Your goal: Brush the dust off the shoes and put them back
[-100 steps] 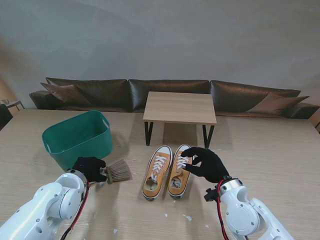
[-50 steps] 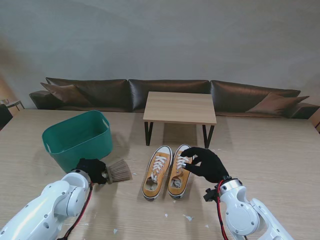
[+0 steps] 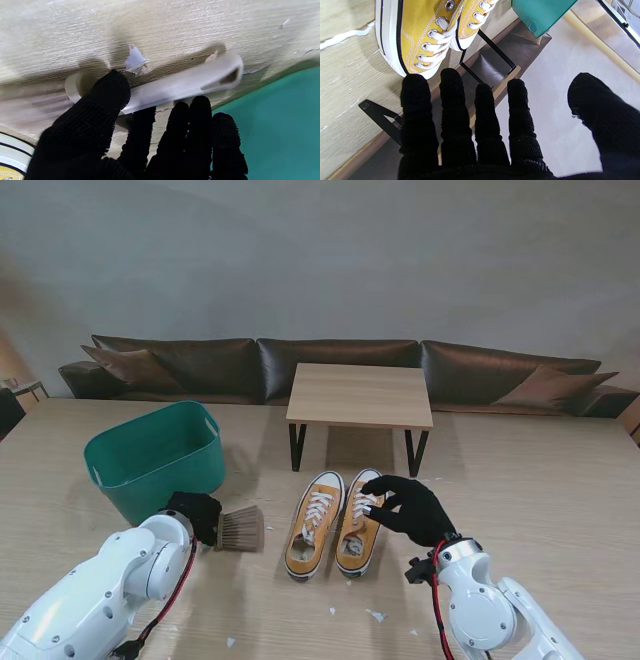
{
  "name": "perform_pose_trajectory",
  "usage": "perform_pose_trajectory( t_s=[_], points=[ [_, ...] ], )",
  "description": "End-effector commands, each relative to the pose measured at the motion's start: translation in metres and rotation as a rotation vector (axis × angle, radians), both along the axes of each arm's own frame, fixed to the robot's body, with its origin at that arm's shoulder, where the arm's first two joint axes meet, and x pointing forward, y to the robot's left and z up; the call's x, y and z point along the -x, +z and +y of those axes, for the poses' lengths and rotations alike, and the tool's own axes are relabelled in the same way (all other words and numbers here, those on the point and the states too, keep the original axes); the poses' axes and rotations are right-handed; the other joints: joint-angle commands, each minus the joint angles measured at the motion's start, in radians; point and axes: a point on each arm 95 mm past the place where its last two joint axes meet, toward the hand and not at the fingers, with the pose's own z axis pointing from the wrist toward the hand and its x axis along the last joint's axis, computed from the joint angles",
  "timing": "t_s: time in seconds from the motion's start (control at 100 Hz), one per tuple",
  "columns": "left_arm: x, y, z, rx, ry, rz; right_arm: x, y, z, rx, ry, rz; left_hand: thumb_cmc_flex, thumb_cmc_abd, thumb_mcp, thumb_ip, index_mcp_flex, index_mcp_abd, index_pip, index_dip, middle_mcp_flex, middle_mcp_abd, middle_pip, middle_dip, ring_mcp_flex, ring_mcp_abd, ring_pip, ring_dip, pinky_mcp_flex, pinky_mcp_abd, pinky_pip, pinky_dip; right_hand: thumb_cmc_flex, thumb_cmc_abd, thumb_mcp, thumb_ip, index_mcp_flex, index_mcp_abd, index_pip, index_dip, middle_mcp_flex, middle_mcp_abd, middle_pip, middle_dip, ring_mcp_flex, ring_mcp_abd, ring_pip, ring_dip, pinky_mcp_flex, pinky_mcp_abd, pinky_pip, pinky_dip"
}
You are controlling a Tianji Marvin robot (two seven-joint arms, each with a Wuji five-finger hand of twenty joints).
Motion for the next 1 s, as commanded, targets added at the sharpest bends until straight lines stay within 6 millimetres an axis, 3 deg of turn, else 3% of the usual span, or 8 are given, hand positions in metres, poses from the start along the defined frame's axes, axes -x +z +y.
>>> perform_pose_trajectory(
  t_s=[0.0,0.25,0.29,0.36,0.44,0.57,0.74,0.99],
  points=[
    [0.011,-0.022,0.001,-0.014,-0.006,0.085,0.001,-0.002,0.004,-0.005,0.010,0.011,0.047,-0.059,-0.010,-0.026,0.038,-0.077,0.123,0.040,0.048,-0.083,0.040,0.013,0.058,-0.019,0.027,0.003,0.018,-0.015,0.052,-0.012,-0.014,0.028,-0.009,0.038,-0.015,0.007,-0.004,-0.011,0.015,0.011,-0.002,-0.015,0.022,0.003,0.010,0.007,-0.263,0.020,-0.008,0.010],
    [0.009,-0.027,-0.003,0.001,-0.043,0.077,0.001,-0.004,0.004,-0.013,0.011,0.020,0.092,-0.041,-0.010,-0.032,0.086,-0.099,0.270,0.047,0.188,-0.131,0.055,-0.012,0.147,-0.024,0.060,0.002,0.082,-0.010,0.096,-0.008,-0.016,0.045,-0.006,0.041,-0.024,0.027,0.000,-0.013,0.020,0.015,-0.001,-0.015,0.025,0.008,0.012,0.008,-0.262,0.022,-0.007,0.011],
    [0.009,-0.027,-0.003,0.005,-0.047,0.066,0.001,-0.004,0.004,-0.013,0.011,0.022,0.099,-0.033,-0.010,-0.030,0.077,-0.088,0.282,0.058,0.282,-0.147,0.028,0.057,0.201,-0.028,0.041,-0.028,0.113,0.004,0.095,-0.035,-0.015,0.049,-0.005,0.042,-0.026,0.030,0.001,-0.013,0.022,0.017,0.000,-0.015,0.026,0.007,0.012,0.008,-0.262,0.023,-0.006,0.011],
    [0.009,-0.024,-0.003,0.024,-0.051,0.048,0.001,-0.005,0.004,-0.015,0.011,0.026,0.104,-0.034,0.007,-0.029,0.073,-0.067,0.294,0.056,0.405,-0.156,-0.014,0.013,0.281,-0.035,-0.018,-0.085,0.149,0.031,0.077,-0.064,-0.016,0.055,-0.003,0.043,-0.029,0.035,0.002,-0.014,0.023,0.017,0.001,-0.015,0.027,0.010,0.014,0.008,-0.261,0.024,-0.005,0.012],
    [0.009,-0.021,-0.003,0.051,-0.055,0.034,0.001,-0.005,0.005,-0.019,0.011,0.030,0.108,-0.033,0.031,-0.026,0.063,-0.043,0.315,0.052,0.462,-0.141,-0.026,-0.063,0.361,-0.042,-0.089,-0.148,0.203,0.060,0.045,-0.104,-0.017,0.061,-0.001,0.043,-0.033,0.040,0.004,-0.014,0.023,0.021,0.001,-0.016,0.028,0.012,0.014,0.008,-0.261,0.024,-0.004,0.012],
    [0.009,-0.017,-0.003,0.086,-0.074,-0.004,0.002,-0.006,0.005,-0.024,0.012,0.035,0.108,-0.041,0.087,-0.019,0.052,-0.013,0.353,0.042,0.552,-0.156,0.037,-0.025,0.486,-0.062,-0.073,-0.156,0.310,0.088,0.057,-0.140,-0.018,0.070,0.002,0.044,-0.037,0.044,0.007,-0.016,0.023,0.020,0.002,-0.016,0.029,0.013,0.015,0.009,-0.259,0.026,-0.002,0.012],
    [0.008,-0.014,-0.004,0.142,-0.089,-0.042,0.002,-0.006,0.005,-0.027,0.013,0.040,0.122,-0.049,0.144,-0.007,0.027,0.027,0.409,0.032,0.538,-0.143,0.097,0.125,0.577,-0.063,-0.036,-0.131,0.397,0.089,0.085,-0.174,-0.020,0.077,0.003,0.045,-0.044,0.049,0.010,-0.018,0.022,0.022,0.003,-0.017,0.029,0.014,0.017,0.009,-0.259,0.027,-0.001,0.012],
    [0.006,-0.004,-0.009,0.231,-0.079,-0.061,0.002,-0.008,0.005,-0.024,0.015,0.051,0.140,-0.080,0.158,-0.008,0.049,0.025,0.415,0.008,0.549,-0.125,0.088,0.167,0.630,-0.093,0.119,-0.049,0.476,0.062,0.112,-0.204,-0.022,0.088,0.004,0.046,-0.048,0.055,0.014,-0.021,0.021,0.024,0.004,-0.018,0.029,0.015,0.018,0.009,-0.259,0.028,0.001,0.012]
  ],
)
